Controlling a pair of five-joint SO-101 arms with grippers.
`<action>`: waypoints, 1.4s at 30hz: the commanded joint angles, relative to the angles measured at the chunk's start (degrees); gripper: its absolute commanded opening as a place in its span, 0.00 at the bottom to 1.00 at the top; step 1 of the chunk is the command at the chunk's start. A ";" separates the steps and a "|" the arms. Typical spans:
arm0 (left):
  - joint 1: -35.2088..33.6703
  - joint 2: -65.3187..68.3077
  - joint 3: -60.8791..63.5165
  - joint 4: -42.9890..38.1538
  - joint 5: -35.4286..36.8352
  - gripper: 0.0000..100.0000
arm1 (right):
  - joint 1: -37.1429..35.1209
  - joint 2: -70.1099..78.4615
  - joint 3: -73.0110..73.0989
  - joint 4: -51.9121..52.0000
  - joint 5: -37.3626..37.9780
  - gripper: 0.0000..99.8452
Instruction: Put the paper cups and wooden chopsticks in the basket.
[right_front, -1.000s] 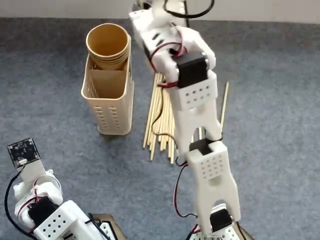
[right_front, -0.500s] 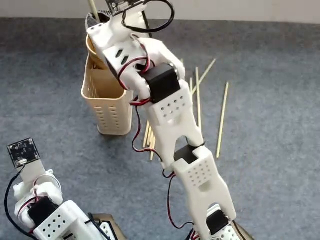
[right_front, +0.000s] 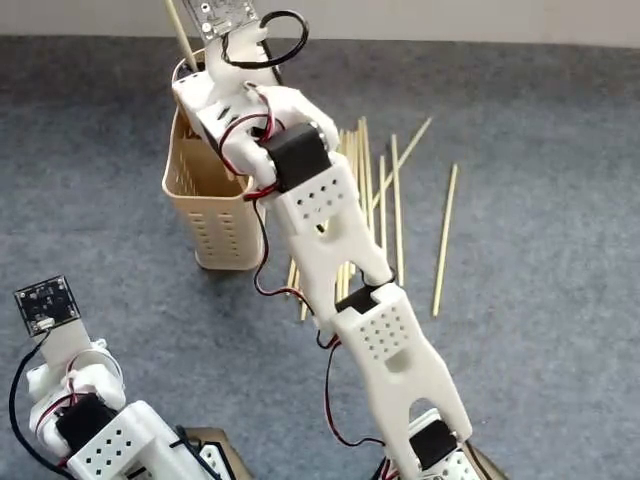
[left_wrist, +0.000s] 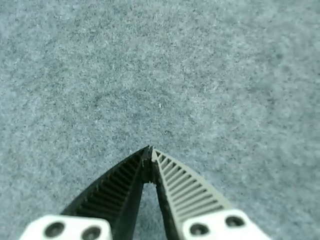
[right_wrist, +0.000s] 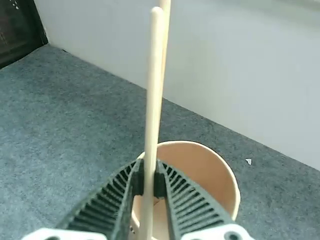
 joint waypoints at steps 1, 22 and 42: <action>0.84 -0.57 1.27 0.18 -0.44 0.02 | 1.27 -4.79 -6.29 2.24 -0.53 0.12; 1.01 -0.57 1.27 0.09 -0.44 0.02 | 13.58 -23.43 -3.91 29.05 -0.62 0.03; 0.92 -0.57 1.27 0.00 -0.53 0.02 | 20.70 -28.70 69.41 17.98 2.90 0.02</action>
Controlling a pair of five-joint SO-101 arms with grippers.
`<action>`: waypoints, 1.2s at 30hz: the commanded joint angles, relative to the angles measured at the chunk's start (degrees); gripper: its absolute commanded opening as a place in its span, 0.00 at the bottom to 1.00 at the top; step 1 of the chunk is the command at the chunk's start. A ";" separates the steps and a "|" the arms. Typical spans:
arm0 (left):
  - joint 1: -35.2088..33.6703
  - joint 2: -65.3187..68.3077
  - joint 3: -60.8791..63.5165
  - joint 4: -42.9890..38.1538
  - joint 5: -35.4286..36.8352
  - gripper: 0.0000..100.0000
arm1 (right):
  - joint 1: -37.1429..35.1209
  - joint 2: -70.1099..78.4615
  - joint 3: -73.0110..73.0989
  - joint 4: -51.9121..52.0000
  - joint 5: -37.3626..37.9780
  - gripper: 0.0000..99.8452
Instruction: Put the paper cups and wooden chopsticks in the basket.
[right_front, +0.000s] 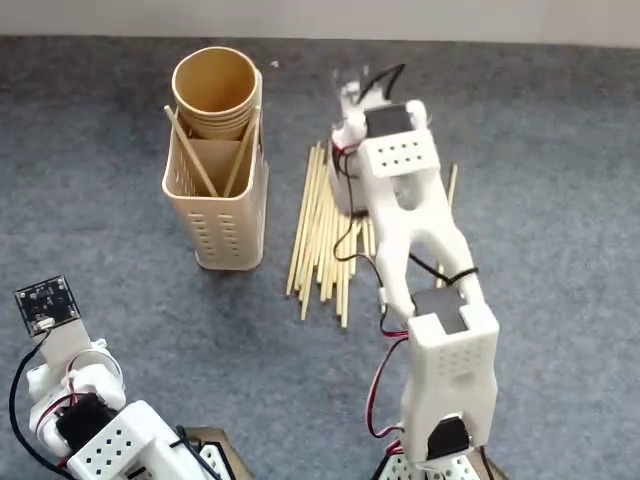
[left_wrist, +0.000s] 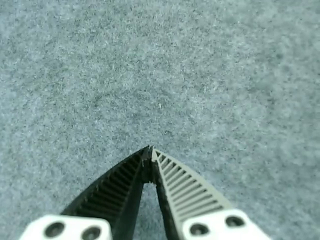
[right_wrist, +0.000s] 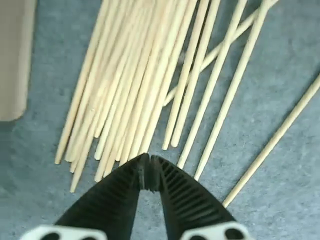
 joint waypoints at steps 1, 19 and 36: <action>0.92 -0.57 1.27 0.00 -0.53 0.02 | 1.10 -8.92 2.15 -0.84 1.58 0.02; 0.84 -0.57 1.27 0.18 -0.53 0.02 | -2.86 -30.90 44.26 -38.99 8.35 0.11; 0.84 -0.48 1.27 0.18 -0.53 0.02 | -3.21 -2.15 26.51 -37.14 2.64 0.20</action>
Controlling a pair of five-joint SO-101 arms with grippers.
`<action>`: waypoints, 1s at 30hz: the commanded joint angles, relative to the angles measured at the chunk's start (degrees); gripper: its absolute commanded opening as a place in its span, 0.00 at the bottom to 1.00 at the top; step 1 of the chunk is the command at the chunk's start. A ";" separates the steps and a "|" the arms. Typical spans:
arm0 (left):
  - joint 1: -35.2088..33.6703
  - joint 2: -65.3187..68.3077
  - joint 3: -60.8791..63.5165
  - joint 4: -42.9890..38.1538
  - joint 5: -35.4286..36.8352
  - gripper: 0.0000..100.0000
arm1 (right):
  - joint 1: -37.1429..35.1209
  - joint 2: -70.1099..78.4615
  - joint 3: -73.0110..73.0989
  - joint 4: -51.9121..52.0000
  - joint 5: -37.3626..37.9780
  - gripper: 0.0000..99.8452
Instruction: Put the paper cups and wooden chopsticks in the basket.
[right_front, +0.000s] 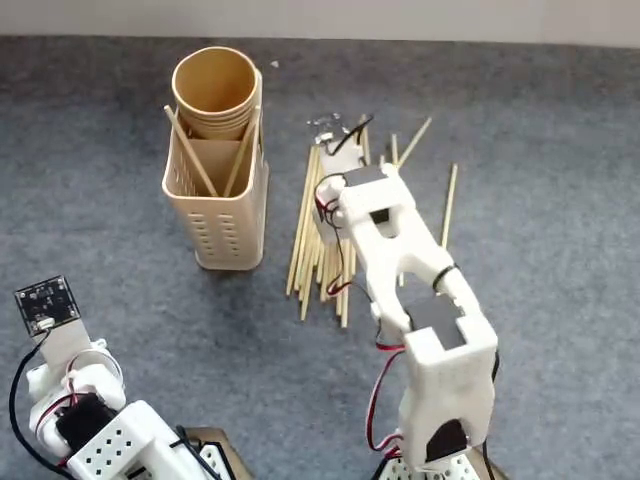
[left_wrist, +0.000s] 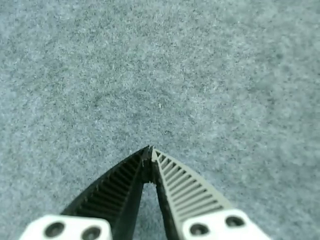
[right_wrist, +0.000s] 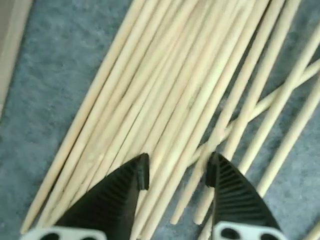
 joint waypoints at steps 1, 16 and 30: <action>0.84 -0.48 1.27 0.18 -0.53 0.02 | 0.57 1.10 -2.59 -0.66 -0.62 0.19; 0.84 -0.48 1.27 0.18 -0.53 0.02 | 1.45 -4.00 -4.18 0.92 -0.62 0.01; 0.84 -0.48 1.27 0.18 -0.53 0.02 | 1.63 -26.24 -8.57 3.38 -0.79 0.00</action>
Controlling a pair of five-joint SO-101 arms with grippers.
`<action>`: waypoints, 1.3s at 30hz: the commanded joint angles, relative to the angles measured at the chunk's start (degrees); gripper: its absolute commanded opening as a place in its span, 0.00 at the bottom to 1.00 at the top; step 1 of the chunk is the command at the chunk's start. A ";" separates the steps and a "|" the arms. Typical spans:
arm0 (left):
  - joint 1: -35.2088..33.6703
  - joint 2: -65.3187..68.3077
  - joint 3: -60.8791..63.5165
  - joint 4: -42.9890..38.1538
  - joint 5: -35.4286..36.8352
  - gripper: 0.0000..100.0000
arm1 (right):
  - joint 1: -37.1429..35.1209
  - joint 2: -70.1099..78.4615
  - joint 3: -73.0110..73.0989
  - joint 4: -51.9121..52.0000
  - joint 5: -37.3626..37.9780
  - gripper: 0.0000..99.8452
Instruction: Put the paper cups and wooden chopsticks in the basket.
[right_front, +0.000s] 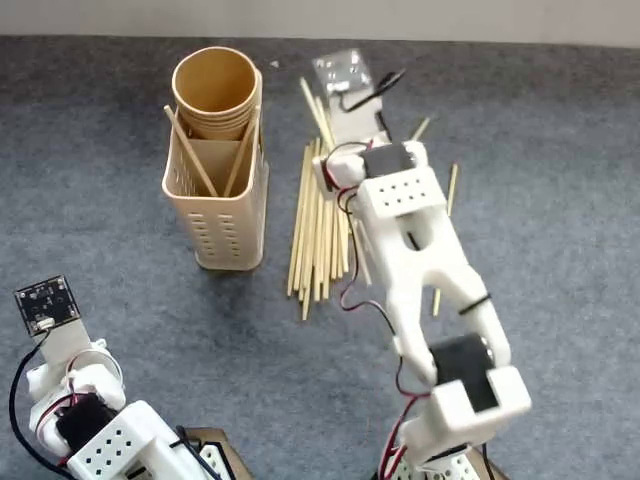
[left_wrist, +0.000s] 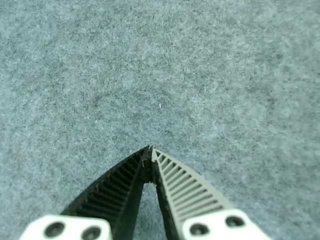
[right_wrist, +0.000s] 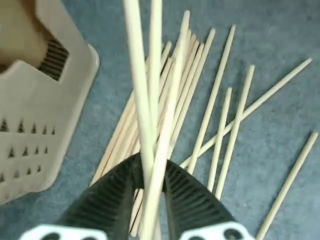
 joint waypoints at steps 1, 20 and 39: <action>0.84 -0.48 1.27 0.18 -0.53 0.02 | 0.92 -7.25 -4.62 0.22 -0.26 0.00; 1.10 -0.48 1.27 0.09 -0.53 0.02 | -7.87 -12.35 -33.36 -6.81 -0.26 0.00; 1.10 -0.48 1.27 0.09 -0.53 0.02 | -16.57 -12.88 -8.22 -34.07 -4.04 0.00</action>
